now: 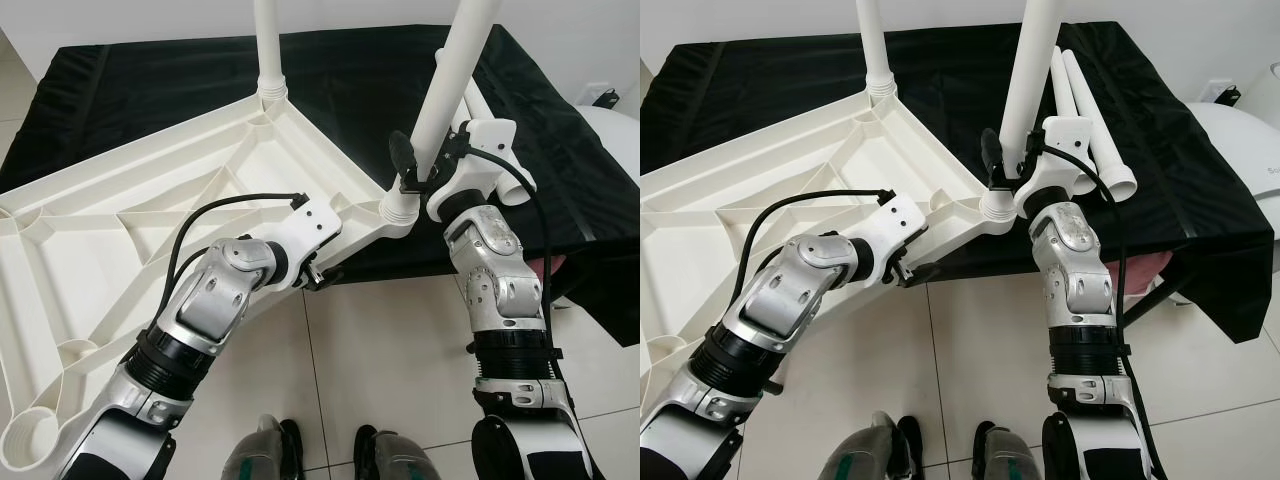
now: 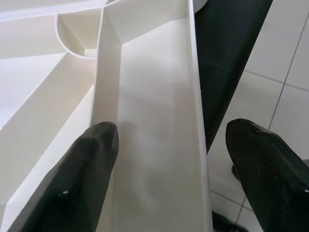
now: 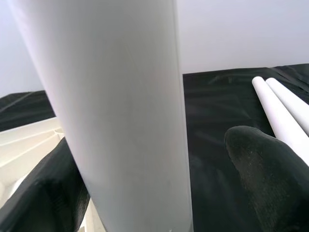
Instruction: Building children table
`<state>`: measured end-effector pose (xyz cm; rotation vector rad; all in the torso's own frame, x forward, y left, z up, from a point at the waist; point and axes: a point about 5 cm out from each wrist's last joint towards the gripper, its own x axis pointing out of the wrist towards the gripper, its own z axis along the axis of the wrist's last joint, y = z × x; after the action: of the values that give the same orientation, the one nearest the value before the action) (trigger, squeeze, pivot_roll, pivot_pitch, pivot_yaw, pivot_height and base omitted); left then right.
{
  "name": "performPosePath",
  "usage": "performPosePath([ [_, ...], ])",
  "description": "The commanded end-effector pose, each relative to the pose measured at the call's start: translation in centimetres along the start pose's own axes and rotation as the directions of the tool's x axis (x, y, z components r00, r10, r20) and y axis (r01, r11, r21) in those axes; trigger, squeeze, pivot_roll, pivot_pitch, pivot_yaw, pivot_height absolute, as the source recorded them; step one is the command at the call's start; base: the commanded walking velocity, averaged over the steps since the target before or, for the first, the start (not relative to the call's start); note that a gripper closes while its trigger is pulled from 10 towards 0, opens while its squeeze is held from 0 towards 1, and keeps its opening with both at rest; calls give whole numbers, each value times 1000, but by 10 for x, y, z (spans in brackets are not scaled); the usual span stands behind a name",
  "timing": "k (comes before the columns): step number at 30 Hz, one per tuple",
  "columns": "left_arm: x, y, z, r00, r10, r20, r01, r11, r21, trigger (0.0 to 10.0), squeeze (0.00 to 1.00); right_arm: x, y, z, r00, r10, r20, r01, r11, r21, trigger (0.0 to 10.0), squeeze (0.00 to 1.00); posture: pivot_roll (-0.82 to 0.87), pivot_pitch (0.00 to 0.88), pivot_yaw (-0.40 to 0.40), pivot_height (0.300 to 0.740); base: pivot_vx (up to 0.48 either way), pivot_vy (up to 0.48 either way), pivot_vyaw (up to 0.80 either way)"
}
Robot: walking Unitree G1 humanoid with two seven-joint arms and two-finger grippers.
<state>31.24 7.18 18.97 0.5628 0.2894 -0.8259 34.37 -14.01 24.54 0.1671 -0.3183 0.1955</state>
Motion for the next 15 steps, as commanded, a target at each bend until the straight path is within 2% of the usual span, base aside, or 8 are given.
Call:
performPosePath([
  [1, 3, 9, -11, 990, 123, -63, -123, 992, 10, 10000, 0, -1, -1, 3, 1000, 3, 29, -3, 1000, 14, 10000, 0, -83, 126, 20, 740, 0, 0, 0],
  [6, 3, 12, -12, 987, 151, -62, -149, 988, 39, 10000, 0, -2, -2, 6, 999, 6, 43, -7, 1000, 16, 10000, 0, -86, 136, 25, 740, 0, 0, 0],
  [7, 3, 12, -12, 986, 154, -61, -151, 987, 53, 4745, 0, -2, -2, 7, 999, 4, 49, -5, 1000, 17, 10000, 0, -86, 136, 25, 740, 0, 0, 0],
  [9, 3, 12, -13, 986, 155, -62, -152, 987, 60, 4745, 0, -2, -3, 8, 999, 5, 54, -6, 1000, 22, 10000, 0, -86, 136, 25, 740, 0, 0, 0],
  [10, 4, 13, -13, 984, 163, -68, -159, 985, 73, 10000, 0, -2, -3, 9, 998, 7, 58, -8, 1000, 21, 10000, 0, -88, 140, 28, 740, 0, 0, 0],
  [14, 5, 16, -14, 980, 185, -78, -178, 980, 85, 10000, 0, -3, -3, 9, 998, 6, 62, -8, 1000, 24, 10000, 0, -89, 142, 30, 740, 0, 0, 0],
  [15, 6, 21, -16, 973, 213, -86, -205, 975, 90, 10000, 0, -3, -4, 10, 998, 0, 66, -2, 1000, 26, 10000, 0, -90, 144, 32, 740, 0, 0, 0],
])
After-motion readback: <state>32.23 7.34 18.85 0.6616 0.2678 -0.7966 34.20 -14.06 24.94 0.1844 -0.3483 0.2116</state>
